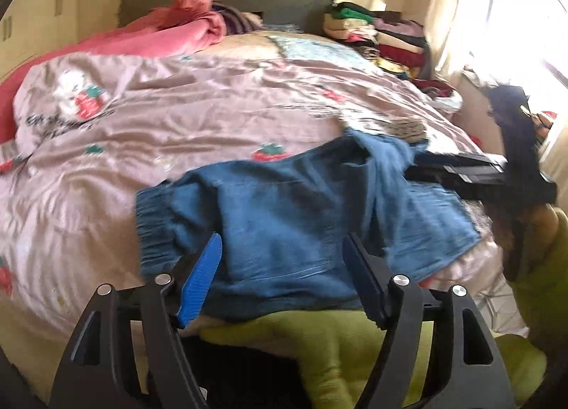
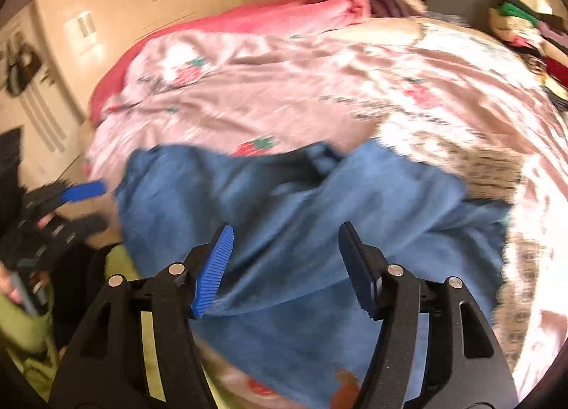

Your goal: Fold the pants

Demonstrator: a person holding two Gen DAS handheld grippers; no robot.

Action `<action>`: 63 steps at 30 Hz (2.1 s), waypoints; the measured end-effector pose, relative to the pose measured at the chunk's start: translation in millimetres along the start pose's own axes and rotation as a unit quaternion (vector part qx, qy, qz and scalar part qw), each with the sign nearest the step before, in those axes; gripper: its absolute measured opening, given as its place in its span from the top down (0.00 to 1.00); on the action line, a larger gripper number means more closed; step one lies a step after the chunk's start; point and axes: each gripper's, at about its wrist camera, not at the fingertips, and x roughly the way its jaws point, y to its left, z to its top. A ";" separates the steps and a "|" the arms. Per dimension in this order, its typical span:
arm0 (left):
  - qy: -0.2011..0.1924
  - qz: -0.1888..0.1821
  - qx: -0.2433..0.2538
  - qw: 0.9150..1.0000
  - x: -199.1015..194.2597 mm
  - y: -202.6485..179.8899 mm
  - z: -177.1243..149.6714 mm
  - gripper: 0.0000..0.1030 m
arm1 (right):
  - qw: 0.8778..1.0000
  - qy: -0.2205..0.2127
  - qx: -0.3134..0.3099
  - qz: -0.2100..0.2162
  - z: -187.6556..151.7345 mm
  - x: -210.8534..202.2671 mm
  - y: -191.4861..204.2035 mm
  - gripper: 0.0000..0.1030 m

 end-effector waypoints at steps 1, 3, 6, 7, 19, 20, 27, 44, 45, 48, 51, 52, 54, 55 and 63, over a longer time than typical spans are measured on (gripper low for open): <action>0.002 -0.006 0.005 1.000 2.3 -6.1 1.9 0.31 | 1.000 -0.003 0.005 -0.011 4.5 -1.1 -8.1 0.44; 0.014 -0.027 0.014 0.999 11.4 -20.4 4.1 0.31 | 0.999 -0.007 0.012 -0.030 13.0 -2.6 -20.6 0.43; 0.034 -0.061 0.019 0.997 30.0 -41.1 4.6 0.31 | 0.999 -0.005 0.020 -0.044 31.8 5.7 -34.4 0.43; 0.044 -0.072 0.018 0.996 39.8 -50.0 3.7 0.31 | 0.999 -0.004 0.022 -0.049 37.3 10.2 -37.6 0.42; 0.107 -0.094 0.030 0.989 116.2 -93.1 2.5 0.57 | 0.994 0.061 0.022 -0.091 96.6 103.5 -58.8 0.36; 0.113 -0.095 0.032 0.988 122.9 -95.0 0.6 0.71 | 0.992 0.068 0.025 -0.100 99.0 113.3 -61.0 0.35; 0.118 -0.091 0.054 0.987 127.2 -100.8 -7.4 0.79 | 0.986 0.098 0.040 -0.125 103.1 155.2 -72.1 0.34; 0.104 -0.117 0.028 0.987 113.9 -80.9 -8.8 0.69 | 0.988 0.010 0.116 -0.096 90.3 66.7 -116.9 0.95; 0.101 -0.116 0.030 0.988 112.0 -81.4 -9.3 0.68 | 0.988 0.004 0.120 -0.093 89.4 57.1 -119.5 0.95; 0.100 -0.110 0.037 0.988 108.0 -80.8 -9.8 0.74 | 0.987 -0.019 0.135 -0.088 81.6 18.8 -127.9 0.94; 0.094 -0.097 0.046 0.990 102.3 -77.9 -4.1 0.98 | 0.984 -0.038 0.145 -0.092 68.7 -13.6 -134.2 0.94; 0.090 -0.095 0.049 0.990 99.5 -76.7 -3.2 0.98 | 0.984 -0.043 0.150 -0.091 62.3 -24.1 -135.5 0.94; 0.079 -0.094 0.056 0.991 92.2 -72.9 1.0 0.98 | 0.982 -0.048 0.160 -0.092 46.2 -42.3 -137.6 0.94; 0.076 -0.095 0.058 0.991 89.9 -75.4 2.2 0.98 | 0.981 -0.047 0.165 -0.090 37.6 -50.1 -138.9 0.94; 0.076 -0.111 0.068 0.989 79.8 -75.7 -4.4 0.98 | 0.977 -0.021 0.198 -0.074 -40.8 -92.7 -135.6 0.94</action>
